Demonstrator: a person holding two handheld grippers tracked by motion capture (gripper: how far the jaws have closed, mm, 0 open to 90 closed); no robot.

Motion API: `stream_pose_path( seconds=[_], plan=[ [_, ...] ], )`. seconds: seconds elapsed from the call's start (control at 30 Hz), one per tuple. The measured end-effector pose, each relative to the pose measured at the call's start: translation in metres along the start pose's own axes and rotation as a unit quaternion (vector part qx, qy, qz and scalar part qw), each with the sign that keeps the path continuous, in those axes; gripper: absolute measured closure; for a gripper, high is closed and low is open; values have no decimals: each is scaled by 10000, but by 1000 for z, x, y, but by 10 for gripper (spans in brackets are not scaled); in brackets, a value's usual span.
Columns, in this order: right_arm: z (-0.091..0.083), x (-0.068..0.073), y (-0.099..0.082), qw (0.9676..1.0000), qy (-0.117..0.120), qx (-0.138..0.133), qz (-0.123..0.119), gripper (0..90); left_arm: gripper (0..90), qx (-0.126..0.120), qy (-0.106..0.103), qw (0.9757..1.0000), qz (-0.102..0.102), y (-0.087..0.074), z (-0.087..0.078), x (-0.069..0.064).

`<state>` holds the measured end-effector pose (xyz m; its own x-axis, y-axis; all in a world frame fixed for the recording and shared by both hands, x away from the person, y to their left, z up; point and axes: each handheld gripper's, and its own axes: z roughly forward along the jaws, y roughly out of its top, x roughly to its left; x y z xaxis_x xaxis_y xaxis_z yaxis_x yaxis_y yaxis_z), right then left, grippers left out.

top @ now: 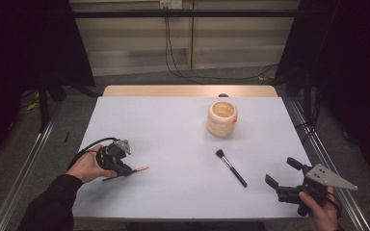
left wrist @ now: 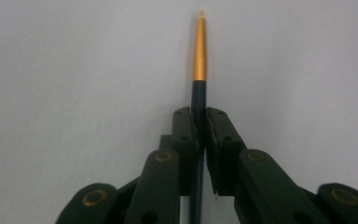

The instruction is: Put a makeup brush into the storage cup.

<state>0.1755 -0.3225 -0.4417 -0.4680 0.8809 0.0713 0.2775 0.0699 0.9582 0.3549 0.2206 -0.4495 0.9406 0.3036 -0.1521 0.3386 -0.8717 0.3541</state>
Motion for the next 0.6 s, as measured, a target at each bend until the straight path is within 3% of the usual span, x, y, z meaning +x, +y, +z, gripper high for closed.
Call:
stream_pose_path(
  seconds=[0.17, 0.27, 0.37, 0.6],
  plan=[
    [0, 0, 0, 10000, 13, -2, -10, 0, 837, 51, 116, 9999, 6, 2, -1, -4],
    [0, 0, 0, 10000, -24, -10, -18, 0, 838, -55, 106, 9999, -82, 1, -2, -3],
    [0, 0, 0, 10000, -14, -13, -13, 0, 838, 18, 132, 9998, -158, 1, -3, -3],
    [-1, -1, 0, 10000, 7, -29, -29, 0, 838, -88, 132, 9993, -339, -1, -5, -4]
  ],
)
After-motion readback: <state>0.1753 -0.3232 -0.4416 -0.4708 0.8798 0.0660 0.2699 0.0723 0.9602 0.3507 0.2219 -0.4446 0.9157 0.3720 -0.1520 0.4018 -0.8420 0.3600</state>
